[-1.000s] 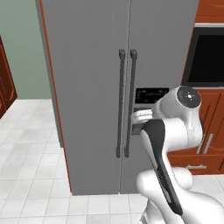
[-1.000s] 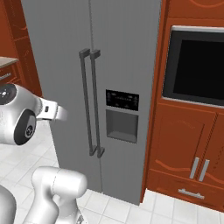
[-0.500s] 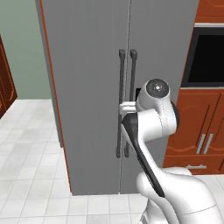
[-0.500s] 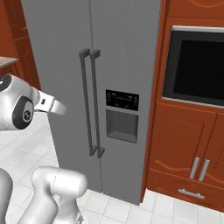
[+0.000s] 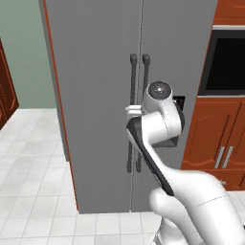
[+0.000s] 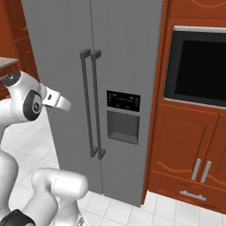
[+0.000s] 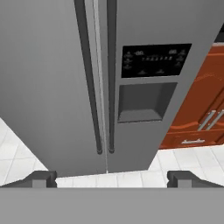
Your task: Retrieve the fish from the fridge and place it on the saucepan with marinade on the stove.
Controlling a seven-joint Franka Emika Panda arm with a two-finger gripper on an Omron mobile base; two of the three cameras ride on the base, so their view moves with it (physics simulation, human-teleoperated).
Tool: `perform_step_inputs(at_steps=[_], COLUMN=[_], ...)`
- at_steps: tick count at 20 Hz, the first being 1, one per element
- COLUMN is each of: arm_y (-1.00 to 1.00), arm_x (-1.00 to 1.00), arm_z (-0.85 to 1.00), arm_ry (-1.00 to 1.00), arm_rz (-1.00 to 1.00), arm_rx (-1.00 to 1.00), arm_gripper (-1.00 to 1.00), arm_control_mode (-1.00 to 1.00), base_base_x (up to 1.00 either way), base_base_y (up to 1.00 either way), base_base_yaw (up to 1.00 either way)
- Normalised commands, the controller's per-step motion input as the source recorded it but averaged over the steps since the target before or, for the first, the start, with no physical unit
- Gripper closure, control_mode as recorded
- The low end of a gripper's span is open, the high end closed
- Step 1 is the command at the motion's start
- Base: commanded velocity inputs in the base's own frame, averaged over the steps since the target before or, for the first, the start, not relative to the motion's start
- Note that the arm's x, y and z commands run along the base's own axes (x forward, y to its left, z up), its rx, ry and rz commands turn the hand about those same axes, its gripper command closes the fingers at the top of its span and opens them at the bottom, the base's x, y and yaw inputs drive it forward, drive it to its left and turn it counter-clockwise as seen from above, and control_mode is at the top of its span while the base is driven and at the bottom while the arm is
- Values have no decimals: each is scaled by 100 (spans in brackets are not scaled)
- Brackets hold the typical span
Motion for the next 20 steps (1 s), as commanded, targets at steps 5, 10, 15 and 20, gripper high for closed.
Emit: perform_step_inputs(at_steps=[5,10,15,20], arm_y=[0,0,0,0], arm_x=[56,49,43,40], arm_z=[-23,-23,-13,-4], arm_ry=[0,0,0,0], arm_rz=[0,0,0,0], arm_rx=[0,0,0,0], arm_gripper=[-100,-100,-100,-100], arm_control_mode=[-100,-100,-100,-100], base_base_x=[0,0,0,0], base_base_y=[0,0,0,0], base_base_yaw=[0,0,0,0])
